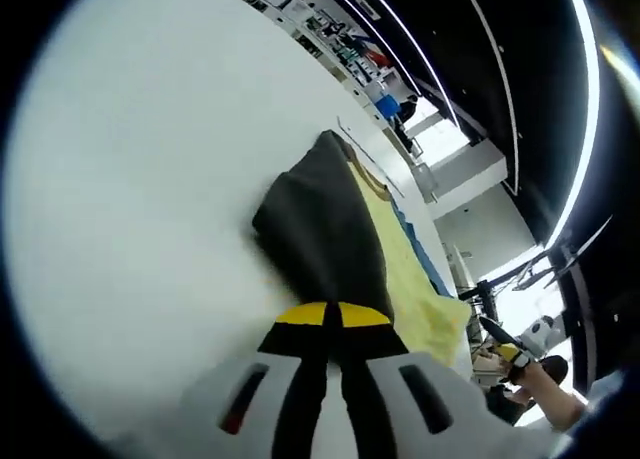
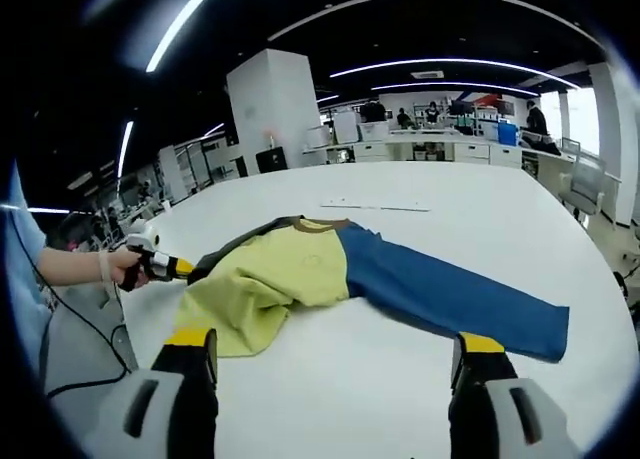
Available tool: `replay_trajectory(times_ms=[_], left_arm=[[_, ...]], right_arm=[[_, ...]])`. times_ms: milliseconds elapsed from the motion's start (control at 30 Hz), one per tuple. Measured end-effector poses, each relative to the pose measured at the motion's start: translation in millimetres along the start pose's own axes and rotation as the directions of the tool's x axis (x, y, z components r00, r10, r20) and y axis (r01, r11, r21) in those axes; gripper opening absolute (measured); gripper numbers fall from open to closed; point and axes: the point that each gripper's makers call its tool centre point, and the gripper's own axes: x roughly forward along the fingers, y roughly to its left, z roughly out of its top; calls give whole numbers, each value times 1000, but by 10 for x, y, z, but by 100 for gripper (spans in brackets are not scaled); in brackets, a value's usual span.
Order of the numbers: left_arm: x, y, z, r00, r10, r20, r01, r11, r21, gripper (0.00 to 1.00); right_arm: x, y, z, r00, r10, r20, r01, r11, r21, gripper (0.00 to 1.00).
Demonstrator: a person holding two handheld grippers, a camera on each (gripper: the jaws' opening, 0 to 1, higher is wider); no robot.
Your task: Fold the garment on the visible template until the final outline fits inside the template.
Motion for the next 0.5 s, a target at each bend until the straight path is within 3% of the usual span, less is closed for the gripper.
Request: replay_trajectory(times_ms=[100,167,367,500], left_arm=[[-13,-146,163,999,-13,29,11,999,47,0],[-3,-321,288,998,-54,37,51,997,58,0],[113,-813,595,991,-131,14,127,979,158,0],[283,-1023,728,988,-152,-9,150,967,205,0]], right_arm=[[-2,-12,-14,1000,-7,3,7,1000,11,98],[3,-7,-27,1000,-5,2,5,1000,15,97],[35,36,-56,1000,8,-2,-8,1000,12,97],[44,44,-64,1000,12,1,-12,1000,18,97]])
